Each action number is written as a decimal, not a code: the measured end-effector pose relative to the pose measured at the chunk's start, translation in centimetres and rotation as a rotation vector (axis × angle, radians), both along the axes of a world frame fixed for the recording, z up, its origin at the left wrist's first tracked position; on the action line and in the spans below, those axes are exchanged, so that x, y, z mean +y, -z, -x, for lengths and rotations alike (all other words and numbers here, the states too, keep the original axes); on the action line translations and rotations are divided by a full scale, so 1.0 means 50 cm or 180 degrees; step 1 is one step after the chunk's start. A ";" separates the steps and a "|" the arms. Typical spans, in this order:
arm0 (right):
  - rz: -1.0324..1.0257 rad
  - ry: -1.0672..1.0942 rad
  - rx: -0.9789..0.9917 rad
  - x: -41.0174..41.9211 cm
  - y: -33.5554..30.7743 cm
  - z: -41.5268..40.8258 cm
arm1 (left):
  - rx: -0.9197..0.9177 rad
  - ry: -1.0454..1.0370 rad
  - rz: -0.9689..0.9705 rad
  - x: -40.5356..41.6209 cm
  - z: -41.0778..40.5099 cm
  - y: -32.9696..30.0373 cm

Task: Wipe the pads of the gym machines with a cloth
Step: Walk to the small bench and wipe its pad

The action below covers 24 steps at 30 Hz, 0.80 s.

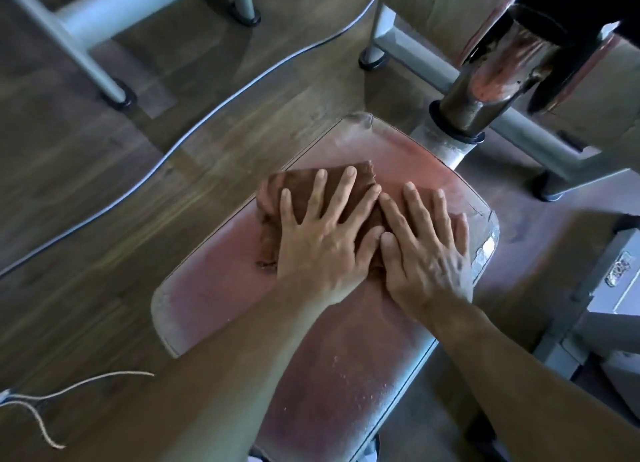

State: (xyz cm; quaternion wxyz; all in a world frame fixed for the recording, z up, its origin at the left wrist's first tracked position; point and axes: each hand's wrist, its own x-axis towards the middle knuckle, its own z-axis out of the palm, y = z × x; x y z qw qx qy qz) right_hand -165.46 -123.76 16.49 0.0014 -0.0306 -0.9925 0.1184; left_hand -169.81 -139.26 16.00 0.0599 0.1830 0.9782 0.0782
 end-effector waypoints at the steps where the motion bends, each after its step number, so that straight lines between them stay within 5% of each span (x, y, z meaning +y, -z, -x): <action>1: -0.0041 -0.0085 -0.0099 -0.003 -0.002 0.000 | -0.0004 0.0005 0.0010 -0.012 -0.013 -0.001; 24: -0.0095 -0.0026 -0.0288 -0.010 -0.002 0.004 | -0.0658 -0.0736 0.0064 -0.117 0.028 -0.026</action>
